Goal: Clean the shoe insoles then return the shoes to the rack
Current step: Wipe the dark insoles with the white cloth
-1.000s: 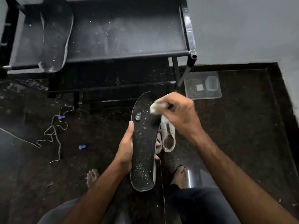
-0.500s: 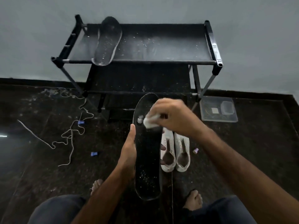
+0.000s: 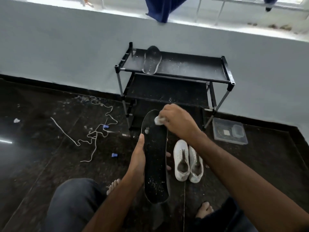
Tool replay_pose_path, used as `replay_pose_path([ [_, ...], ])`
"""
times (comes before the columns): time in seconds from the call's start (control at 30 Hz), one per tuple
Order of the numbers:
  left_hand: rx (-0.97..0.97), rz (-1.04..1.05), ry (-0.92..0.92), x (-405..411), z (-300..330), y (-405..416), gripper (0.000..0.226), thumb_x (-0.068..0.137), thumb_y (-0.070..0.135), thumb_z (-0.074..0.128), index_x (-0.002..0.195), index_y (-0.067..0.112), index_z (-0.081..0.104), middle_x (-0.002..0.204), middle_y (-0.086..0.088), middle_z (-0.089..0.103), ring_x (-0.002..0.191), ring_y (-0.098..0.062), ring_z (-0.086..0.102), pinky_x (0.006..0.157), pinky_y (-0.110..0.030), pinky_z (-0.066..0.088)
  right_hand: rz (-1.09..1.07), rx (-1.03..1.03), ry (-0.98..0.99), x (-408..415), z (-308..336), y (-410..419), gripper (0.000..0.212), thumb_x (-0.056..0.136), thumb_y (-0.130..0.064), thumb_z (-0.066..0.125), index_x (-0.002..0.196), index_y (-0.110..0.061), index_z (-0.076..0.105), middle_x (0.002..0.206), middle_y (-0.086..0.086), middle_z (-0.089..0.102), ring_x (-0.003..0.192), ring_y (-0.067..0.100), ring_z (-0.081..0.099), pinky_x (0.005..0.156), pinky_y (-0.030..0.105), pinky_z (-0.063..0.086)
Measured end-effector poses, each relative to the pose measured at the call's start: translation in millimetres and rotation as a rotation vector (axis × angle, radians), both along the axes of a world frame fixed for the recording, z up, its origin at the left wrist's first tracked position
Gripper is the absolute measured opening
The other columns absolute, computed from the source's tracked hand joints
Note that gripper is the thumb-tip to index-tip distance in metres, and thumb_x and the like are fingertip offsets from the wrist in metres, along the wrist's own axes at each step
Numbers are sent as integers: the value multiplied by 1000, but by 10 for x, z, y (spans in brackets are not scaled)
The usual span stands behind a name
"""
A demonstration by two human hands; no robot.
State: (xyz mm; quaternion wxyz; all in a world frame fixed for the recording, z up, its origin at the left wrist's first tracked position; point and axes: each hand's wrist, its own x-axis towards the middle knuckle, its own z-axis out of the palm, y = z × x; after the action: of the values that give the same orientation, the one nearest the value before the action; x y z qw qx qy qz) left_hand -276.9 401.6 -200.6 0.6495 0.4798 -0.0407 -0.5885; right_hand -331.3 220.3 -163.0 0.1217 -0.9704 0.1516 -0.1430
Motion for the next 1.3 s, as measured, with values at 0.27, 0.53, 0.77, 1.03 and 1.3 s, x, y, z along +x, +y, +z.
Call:
replay_pose_path([
  [0.27, -57, 167, -14, 523, 72, 202, 80, 100, 67, 26, 106, 7, 78, 95, -31, 71, 61, -38, 68, 57, -41, 60, 210, 68, 72, 703, 212, 333, 13, 89, -27, 71, 101, -27, 74, 99, -12, 65, 93, 5, 59, 83, 24, 49],
  [0.53, -89, 309, -67, 948, 134, 268, 80, 102, 65, 24, 110, 2, 74, 84, -28, 71, 55, -39, 66, 56, -40, 59, -26, 156, -294, 1585, 406, 150, 12, 85, -21, 73, 96, -21, 77, 91, -7, 68, 83, 9, 61, 75, 30, 52],
  [0.77, -53, 339, -112, 1115, 108, 341, 82, 101, 66, 23, 104, 4, 77, 88, -30, 71, 56, -40, 66, 56, -38, 58, 149, -173, -71, 1958, 255, 265, 9, 90, -28, 70, 92, -22, 76, 85, -7, 66, 81, 9, 57, 79, 31, 52],
  [1.03, -98, 294, -119, 1079, 35, 245, 80, 103, 63, 25, 113, 0, 72, 89, -33, 69, 59, -39, 66, 55, -39, 57, 337, -10, 12, 1709, 246, 336, 10, 90, -26, 71, 98, -24, 77, 90, -9, 65, 84, 5, 56, 77, 21, 47],
  [1.3, -72, 260, -126, 1008, -58, 161, 83, 103, 65, 20, 114, 1, 72, 86, -30, 68, 55, -38, 63, 57, -38, 56, -45, -86, -202, 1469, 199, -30, 14, 89, -20, 70, 102, -22, 76, 96, -6, 67, 93, 11, 59, 88, 29, 47],
])
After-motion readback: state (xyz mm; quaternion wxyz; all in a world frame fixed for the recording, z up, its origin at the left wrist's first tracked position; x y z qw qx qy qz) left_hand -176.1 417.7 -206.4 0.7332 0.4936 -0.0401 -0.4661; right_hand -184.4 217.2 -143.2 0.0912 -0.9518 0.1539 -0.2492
